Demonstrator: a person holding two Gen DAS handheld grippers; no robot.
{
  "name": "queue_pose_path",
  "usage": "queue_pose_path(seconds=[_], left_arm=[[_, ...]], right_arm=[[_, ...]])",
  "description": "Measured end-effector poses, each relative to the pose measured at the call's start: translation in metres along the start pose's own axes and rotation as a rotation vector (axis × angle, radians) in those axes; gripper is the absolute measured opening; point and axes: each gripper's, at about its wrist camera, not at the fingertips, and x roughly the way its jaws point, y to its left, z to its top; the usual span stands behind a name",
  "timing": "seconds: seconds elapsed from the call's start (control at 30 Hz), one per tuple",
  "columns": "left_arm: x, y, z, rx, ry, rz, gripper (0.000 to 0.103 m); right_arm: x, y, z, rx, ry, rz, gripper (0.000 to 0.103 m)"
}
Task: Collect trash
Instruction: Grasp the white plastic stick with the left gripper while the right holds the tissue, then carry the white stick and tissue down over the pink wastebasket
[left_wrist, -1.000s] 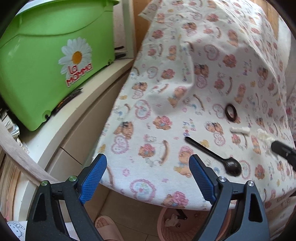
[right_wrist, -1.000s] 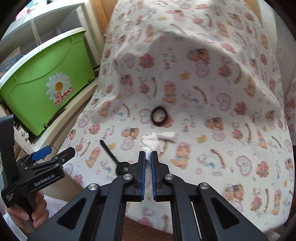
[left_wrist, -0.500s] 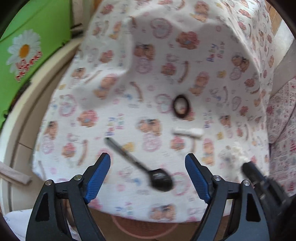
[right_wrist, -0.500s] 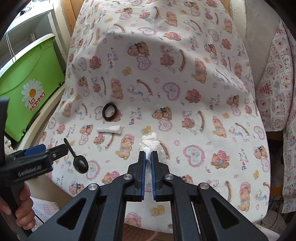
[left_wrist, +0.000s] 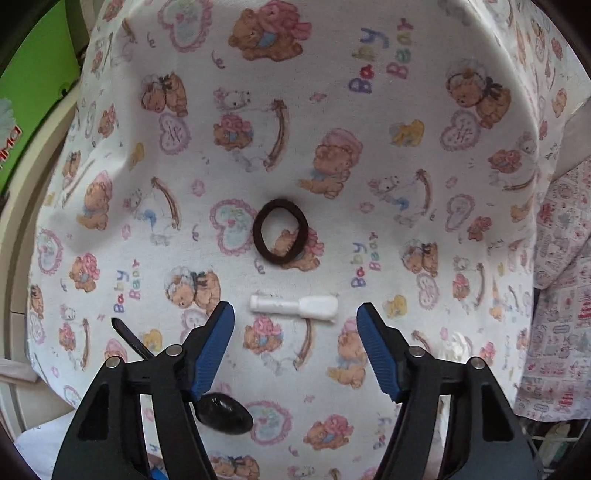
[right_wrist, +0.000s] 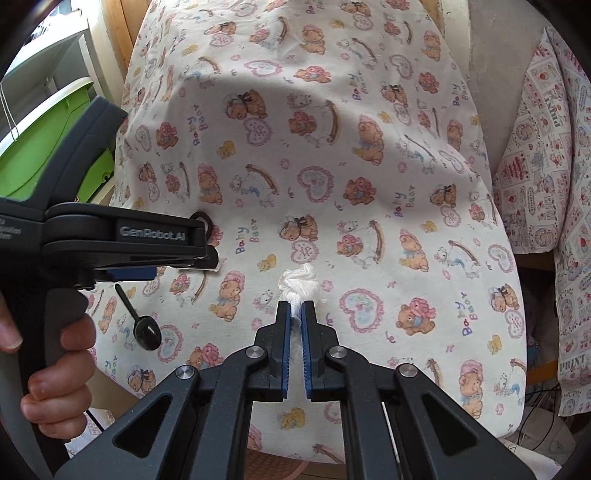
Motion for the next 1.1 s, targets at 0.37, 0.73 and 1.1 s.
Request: queue_pose_path(seconds=[0.37,0.73,1.1], left_arm=[[0.01,-0.037,-0.005,0.06,-0.055,0.09,0.05],[-0.033,-0.031,-0.035,0.127,-0.161,0.043,0.049],[-0.087,0.018,-0.073,0.171,-0.333,0.02,0.049]], right_arm=[[-0.003,-0.004,-0.003,-0.011,-0.008,-0.016,0.007],[-0.006,-0.002,-0.003,-0.014,-0.017,-0.008,0.007],[-0.021,0.016,-0.007,-0.063,-0.077,0.038,0.007]])
